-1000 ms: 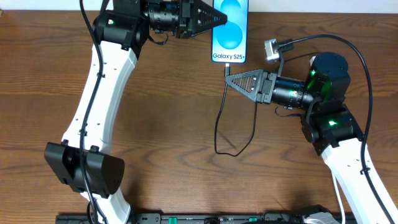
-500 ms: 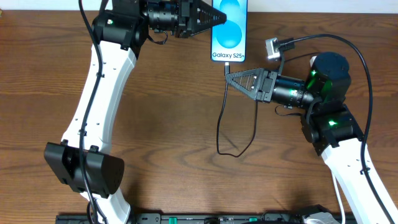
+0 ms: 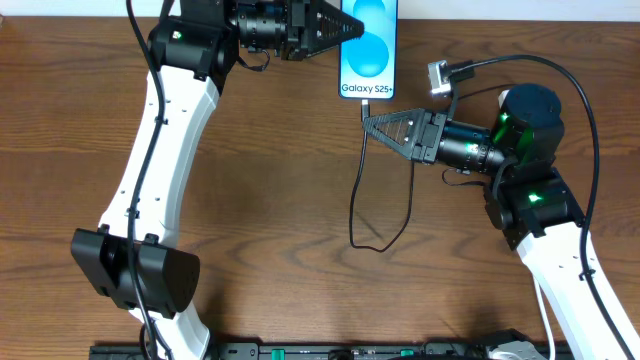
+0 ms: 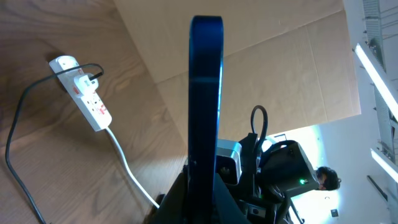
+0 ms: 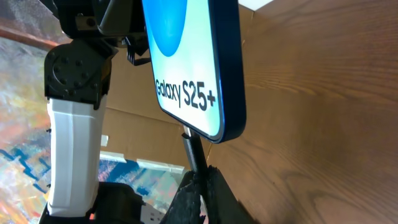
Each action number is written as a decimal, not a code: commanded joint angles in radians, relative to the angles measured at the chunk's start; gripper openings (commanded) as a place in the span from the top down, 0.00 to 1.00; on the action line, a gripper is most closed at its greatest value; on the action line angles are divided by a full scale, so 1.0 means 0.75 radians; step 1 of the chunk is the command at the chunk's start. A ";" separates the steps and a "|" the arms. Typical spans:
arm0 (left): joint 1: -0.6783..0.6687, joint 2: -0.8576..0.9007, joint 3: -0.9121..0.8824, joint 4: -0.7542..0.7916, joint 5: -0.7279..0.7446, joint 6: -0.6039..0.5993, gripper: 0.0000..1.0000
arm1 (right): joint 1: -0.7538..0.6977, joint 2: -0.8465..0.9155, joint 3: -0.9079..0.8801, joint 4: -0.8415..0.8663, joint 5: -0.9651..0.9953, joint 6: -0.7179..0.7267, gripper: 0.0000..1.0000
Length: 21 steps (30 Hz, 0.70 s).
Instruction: Plug charger to phone and switch on socket
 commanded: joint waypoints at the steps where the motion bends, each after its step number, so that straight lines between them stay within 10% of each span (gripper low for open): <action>1: -0.007 -0.008 0.015 0.002 0.098 -0.012 0.93 | -0.023 0.000 0.008 0.003 0.087 0.007 0.99; 21: 0.032 -0.008 0.015 0.023 0.088 -0.013 0.93 | 0.028 0.000 0.008 -0.031 0.028 -0.007 0.99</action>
